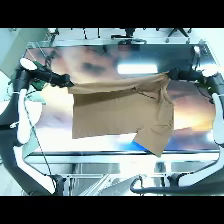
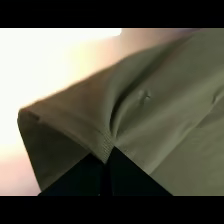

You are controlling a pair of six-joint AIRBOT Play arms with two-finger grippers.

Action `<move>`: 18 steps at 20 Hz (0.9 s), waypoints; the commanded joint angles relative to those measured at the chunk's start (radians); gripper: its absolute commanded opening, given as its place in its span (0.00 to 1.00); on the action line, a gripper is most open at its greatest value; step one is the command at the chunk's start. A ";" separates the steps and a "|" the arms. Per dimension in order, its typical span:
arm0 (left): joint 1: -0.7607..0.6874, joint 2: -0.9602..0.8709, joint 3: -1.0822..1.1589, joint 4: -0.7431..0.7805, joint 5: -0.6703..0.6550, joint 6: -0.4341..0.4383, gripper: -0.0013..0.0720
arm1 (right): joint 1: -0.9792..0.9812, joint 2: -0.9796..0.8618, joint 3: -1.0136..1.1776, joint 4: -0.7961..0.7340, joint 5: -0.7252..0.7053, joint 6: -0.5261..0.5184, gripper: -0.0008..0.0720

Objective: Fold the shirts.

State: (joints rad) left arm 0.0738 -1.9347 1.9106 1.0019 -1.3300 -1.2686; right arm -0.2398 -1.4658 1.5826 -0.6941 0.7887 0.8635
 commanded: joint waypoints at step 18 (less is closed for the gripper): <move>-0.009 -0.184 0.060 0.037 0.061 -0.015 0.05 | -0.068 -0.134 -0.045 -0.037 0.115 0.028 0.06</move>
State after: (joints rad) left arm 0.0658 -2.1288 1.9705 1.0512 -1.2594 -1.2827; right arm -0.3073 -1.6054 1.5383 -0.7879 0.8928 0.9272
